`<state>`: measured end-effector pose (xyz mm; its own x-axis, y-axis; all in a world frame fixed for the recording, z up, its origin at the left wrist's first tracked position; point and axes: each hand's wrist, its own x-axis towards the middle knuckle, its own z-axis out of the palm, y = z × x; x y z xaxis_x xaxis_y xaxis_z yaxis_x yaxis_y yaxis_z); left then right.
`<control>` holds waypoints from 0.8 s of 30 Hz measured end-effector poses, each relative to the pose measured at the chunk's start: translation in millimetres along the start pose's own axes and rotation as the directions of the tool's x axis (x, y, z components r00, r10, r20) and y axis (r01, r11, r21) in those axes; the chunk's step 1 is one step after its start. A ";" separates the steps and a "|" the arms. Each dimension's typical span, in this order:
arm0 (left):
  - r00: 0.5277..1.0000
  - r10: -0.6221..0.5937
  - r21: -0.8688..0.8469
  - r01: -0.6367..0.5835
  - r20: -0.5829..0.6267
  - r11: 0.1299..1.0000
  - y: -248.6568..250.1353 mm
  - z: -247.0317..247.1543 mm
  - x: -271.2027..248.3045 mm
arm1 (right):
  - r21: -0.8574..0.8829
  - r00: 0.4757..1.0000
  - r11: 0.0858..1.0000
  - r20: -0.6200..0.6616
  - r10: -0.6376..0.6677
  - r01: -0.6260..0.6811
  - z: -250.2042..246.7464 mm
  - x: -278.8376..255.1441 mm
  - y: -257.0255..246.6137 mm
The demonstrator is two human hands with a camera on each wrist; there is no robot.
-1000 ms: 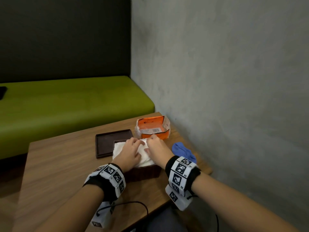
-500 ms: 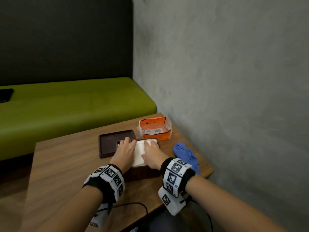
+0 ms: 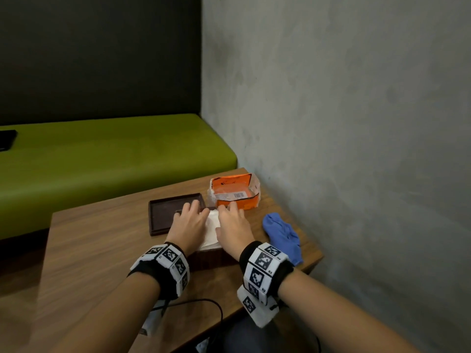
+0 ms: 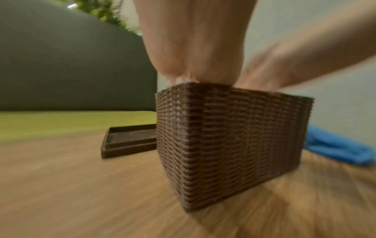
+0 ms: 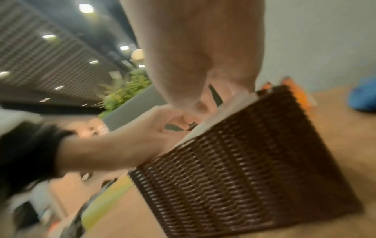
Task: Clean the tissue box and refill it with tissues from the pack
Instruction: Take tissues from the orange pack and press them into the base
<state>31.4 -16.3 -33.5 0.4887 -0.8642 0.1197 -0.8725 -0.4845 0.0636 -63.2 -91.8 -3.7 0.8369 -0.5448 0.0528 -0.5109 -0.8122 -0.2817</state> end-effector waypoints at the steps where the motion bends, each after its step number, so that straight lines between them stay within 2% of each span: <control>1: 0.999 -0.040 -0.047 0.041 0.027 0.998 1.1 -1.5 1.7 | -0.015 0.998 0.999 0.040 0.038 -0.037 0.1 -2.0 -1.8; 2: 0.997 -0.061 -0.036 0.063 0.042 0.997 0.5 -2.1 4.1 | -0.023 0.994 0.997 0.081 0.070 -0.069 1.5 -2.7 -2.0; 5: 0.997 -0.008 -0.017 0.009 0.074 1.000 -5.9 0.7 10.2 | -0.050 0.961 0.991 0.243 0.130 -0.121 10.7 -1.8 -0.8; 8: 0.989 0.029 -0.026 -0.025 0.145 0.999 -12.1 11.8 13.2 | -0.012 0.887 0.978 0.418 0.196 -0.210 18.2 1.3 1.5; 10: 0.985 0.007 -0.064 0.004 0.172 0.998 -14.6 13.0 11.1 | -0.026 0.844 0.975 0.496 0.204 -0.220 18.0 4.2 3.5; 11: 0.987 -0.008 -0.112 0.026 0.163 0.993 -14.5 11.4 9.0 | -0.020 0.838 0.977 0.511 0.193 -0.213 15.3 4.4 3.9; 12: 0.991 -0.014 -0.179 0.038 0.134 0.983 -13.7 10.3 6.9 | 0.007 0.856 0.980 0.486 0.173 -0.201 12.7 4.2 4.6; 13: 0.996 -0.013 -0.255 0.036 0.088 0.966 -12.8 9.1 4.6 | 0.049 0.904 0.983 0.404 0.142 -0.176 8.9 3.5 5.1; 14: 0.998 -0.022 -0.334 0.039 0.054 0.942 -11.9 8.0 2.2 | 0.088 0.959 0.988 0.266 0.100 -0.128 5.4 1.7 5.6; 15: 0.999 -0.026 -0.397 0.038 0.036 0.917 -10.7 6.7 -0.3 | 0.109 0.992 0.992 0.118 0.054 -0.067 3.8 -0.4 6.0; 16: 0.998 -0.031 -0.424 0.049 0.049 0.904 -10.2 7.2 -2.4 | 0.116 1.000 0.993 0.019 0.017 -0.019 3.8 -2.8 5.8; 17: 0.998 -0.032 -0.411 0.055 0.062 0.910 -8.5 7.3 -3.4 | 0.113 1.000 0.994 -0.001 0.000 0.000 4.9 -5.7 5.8; 19: 0.996 -0.012 -0.297 0.039 0.093 0.954 -5.2 9.2 -4.1 | 0.077 0.991 0.996 0.130 0.033 -0.044 10.7 -13.4 4.1; 21: 0.989 0.015 -0.187 0.012 0.148 0.982 -1.7 11.5 -2.8 | 0.008 0.947 0.996 0.311 0.082 -0.089 17.1 -17.6 5.4; 24: 0.974 -0.005 -0.192 0.050 0.228 0.980 -0.3 9.1 2.6 | 0.035 0.917 0.995 0.392 0.072 -0.093 14.5 -15.0 9.0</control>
<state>32.9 -19.6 -42.1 0.4808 -0.8699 -0.1101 -0.8312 -0.4921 0.2588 -77.5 -87.9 -20.9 0.8076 -0.4763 -0.3478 -0.5796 -0.7501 -0.3184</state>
